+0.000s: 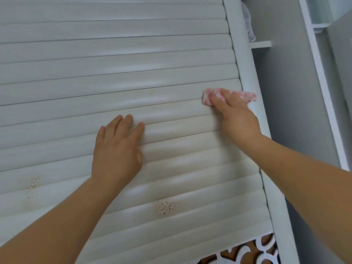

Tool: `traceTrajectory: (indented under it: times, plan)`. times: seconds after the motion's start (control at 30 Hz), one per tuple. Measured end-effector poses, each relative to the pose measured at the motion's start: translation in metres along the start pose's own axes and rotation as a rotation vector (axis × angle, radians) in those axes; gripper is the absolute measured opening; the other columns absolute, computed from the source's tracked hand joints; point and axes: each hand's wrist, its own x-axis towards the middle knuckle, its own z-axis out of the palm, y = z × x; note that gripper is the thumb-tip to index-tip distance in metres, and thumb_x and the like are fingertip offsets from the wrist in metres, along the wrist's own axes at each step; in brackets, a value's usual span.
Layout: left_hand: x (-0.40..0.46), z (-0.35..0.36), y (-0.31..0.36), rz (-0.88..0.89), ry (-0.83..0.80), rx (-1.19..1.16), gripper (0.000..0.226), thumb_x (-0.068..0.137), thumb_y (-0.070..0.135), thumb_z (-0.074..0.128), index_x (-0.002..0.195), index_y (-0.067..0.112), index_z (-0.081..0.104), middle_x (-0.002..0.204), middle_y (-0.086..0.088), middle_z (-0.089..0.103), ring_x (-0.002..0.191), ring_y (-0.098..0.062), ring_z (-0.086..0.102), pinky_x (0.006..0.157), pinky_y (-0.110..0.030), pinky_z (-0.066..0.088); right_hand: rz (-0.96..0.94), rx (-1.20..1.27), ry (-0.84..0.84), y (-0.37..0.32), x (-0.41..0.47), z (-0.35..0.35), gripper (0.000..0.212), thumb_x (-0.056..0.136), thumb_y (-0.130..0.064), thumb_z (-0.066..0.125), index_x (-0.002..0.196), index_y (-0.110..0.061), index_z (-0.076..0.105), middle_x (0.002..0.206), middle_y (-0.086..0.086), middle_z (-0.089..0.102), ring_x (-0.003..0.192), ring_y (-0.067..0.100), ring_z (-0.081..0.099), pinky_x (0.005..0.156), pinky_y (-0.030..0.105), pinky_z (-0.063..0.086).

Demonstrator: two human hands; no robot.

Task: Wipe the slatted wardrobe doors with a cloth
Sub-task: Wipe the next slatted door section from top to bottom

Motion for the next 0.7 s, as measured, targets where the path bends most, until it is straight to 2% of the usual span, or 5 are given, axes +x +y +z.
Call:
traceTrajectory:
  times: [0.1, 0.2, 0.43, 0.57, 0.7]
  plan:
    - [-0.002, 0.000, 0.002, -0.011, -0.003, -0.031, 0.058, 0.066, 0.004, 0.053, 0.123, 0.008, 0.057, 0.133, -0.021, 0.048, 0.125, -0.042, 0.040, 0.098, -0.062, 0.035, 0.126, 0.036, 0.052, -0.001, -0.009, 0.005, 0.068, 0.084, 0.006, 0.039, 0.143, -0.027, 0.036, 0.151, 0.003, 0.027, 0.129, 0.035, 0.032, 0.065, 0.036, 0.038]
    - [-0.005, 0.003, 0.001, -0.013, 0.001, -0.072, 0.063, 0.063, -0.009, 0.057, 0.124, 0.007, 0.055, 0.133, -0.022, 0.047, 0.126, -0.042, 0.039, 0.099, -0.061, 0.035, 0.175, 0.118, 0.138, -0.035, -0.032, 0.025, 0.068, 0.077, -0.001, 0.025, 0.139, -0.022, 0.044, 0.146, 0.010, 0.037, 0.129, 0.042, 0.035, 0.092, 0.050, 0.038]
    - [-0.027, -0.005, 0.002, 0.031, 0.047, -0.153, 0.068, 0.068, 0.006, 0.016, 0.123, 0.001, 0.055, 0.119, -0.021, 0.059, 0.112, -0.039, 0.055, 0.094, -0.053, 0.043, -0.218, 0.146, 0.210, -0.125, -0.075, 0.058, 0.055, 0.074, -0.005, 0.030, 0.120, -0.012, 0.060, 0.128, 0.021, 0.056, 0.120, 0.050, 0.048, 0.094, 0.060, 0.043]
    - [-0.041, -0.009, 0.001, 0.016, 0.018, -0.141, 0.061, 0.072, 0.018, 0.023, 0.117, 0.000, 0.060, 0.118, -0.022, 0.060, 0.111, -0.041, 0.055, 0.093, -0.052, 0.042, -0.459, 0.137, 0.091, -0.142, -0.102, 0.068, 0.053, 0.074, -0.005, 0.031, 0.113, -0.011, 0.066, 0.126, 0.017, 0.058, 0.119, 0.046, 0.050, 0.092, 0.059, 0.044]
    - [-0.054, -0.007, -0.002, 0.016, -0.033, -0.158, 0.064, 0.069, 0.013, 0.017, 0.108, 0.002, 0.066, 0.120, -0.023, 0.059, 0.113, -0.043, 0.054, 0.094, -0.056, 0.041, -0.490, 0.114, 0.106, -0.109, -0.097, 0.060, 0.046, 0.073, -0.002, 0.037, 0.110, -0.008, 0.064, 0.110, 0.017, 0.062, 0.109, 0.040, 0.056, 0.095, 0.057, 0.043]
